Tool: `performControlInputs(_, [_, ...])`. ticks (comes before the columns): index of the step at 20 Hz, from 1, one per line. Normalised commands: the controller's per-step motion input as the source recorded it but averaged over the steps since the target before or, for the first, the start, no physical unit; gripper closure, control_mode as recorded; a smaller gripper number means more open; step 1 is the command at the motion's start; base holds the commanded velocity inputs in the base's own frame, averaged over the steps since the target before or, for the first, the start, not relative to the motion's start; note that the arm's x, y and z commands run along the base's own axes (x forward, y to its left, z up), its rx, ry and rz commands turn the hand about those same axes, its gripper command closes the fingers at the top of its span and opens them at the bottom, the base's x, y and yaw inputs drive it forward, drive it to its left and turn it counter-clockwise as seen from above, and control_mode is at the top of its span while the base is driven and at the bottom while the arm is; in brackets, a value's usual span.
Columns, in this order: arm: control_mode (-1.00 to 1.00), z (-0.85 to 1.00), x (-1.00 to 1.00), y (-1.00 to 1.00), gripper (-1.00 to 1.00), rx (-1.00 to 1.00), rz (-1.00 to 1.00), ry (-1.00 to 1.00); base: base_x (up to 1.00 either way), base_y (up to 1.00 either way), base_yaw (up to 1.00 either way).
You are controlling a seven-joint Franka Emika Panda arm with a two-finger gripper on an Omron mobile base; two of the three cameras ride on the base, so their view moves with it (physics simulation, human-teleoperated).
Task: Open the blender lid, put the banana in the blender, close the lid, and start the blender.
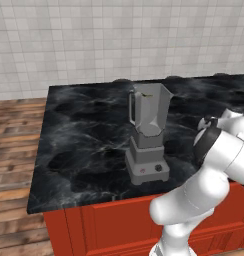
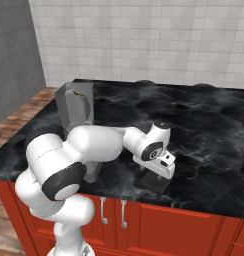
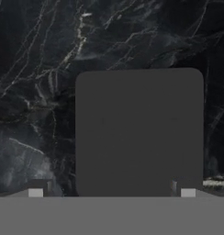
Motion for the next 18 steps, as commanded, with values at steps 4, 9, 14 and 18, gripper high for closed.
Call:
performControlInputs(4, [-1.0,0.0,0.0,-0.11,-1.0,0.0,-0.04,0.0,0.0,0.0,0.0])
performControlInputs(9, [-1.0,-0.13,0.0,-0.17,-1.0,0.0,-0.04,0.0,0.0,0.0,0.0])
performControlInputs(14, [-1.0,-0.37,0.0,-0.06,-1.0,0.0,-0.02,0.0,0.0,0.0,0.0])
performControlInputs(18, [-1.0,-0.35,0.03,0.0,-1.0,0.0,0.0,0.0,0.0,0.0,0.0])
